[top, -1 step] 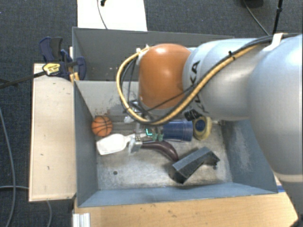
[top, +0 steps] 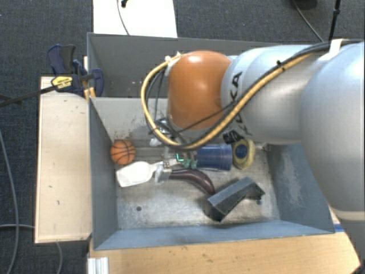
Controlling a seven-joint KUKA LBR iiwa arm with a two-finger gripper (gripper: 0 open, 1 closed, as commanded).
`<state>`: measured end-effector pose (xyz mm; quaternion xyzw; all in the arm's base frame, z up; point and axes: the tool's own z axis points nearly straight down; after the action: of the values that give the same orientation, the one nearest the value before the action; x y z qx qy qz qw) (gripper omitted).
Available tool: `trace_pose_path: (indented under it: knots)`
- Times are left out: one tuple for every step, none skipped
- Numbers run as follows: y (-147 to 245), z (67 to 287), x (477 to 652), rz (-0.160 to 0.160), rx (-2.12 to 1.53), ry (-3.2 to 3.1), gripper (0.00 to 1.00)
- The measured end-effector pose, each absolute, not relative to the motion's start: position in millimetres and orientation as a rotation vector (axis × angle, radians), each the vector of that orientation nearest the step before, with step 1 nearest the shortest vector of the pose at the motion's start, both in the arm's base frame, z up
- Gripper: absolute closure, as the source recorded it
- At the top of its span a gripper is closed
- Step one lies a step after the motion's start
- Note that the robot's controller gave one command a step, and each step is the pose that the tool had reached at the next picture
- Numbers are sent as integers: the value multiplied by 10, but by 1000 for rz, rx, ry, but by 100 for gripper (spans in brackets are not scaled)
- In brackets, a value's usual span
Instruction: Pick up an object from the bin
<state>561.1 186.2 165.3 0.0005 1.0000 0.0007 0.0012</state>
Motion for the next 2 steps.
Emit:
trace_pose_path:
  knots:
    - [2065, 785, 5600, 2, -549, 3082, 100]
    - [2066, 742, 5570, 4, -546, 3090, 0]
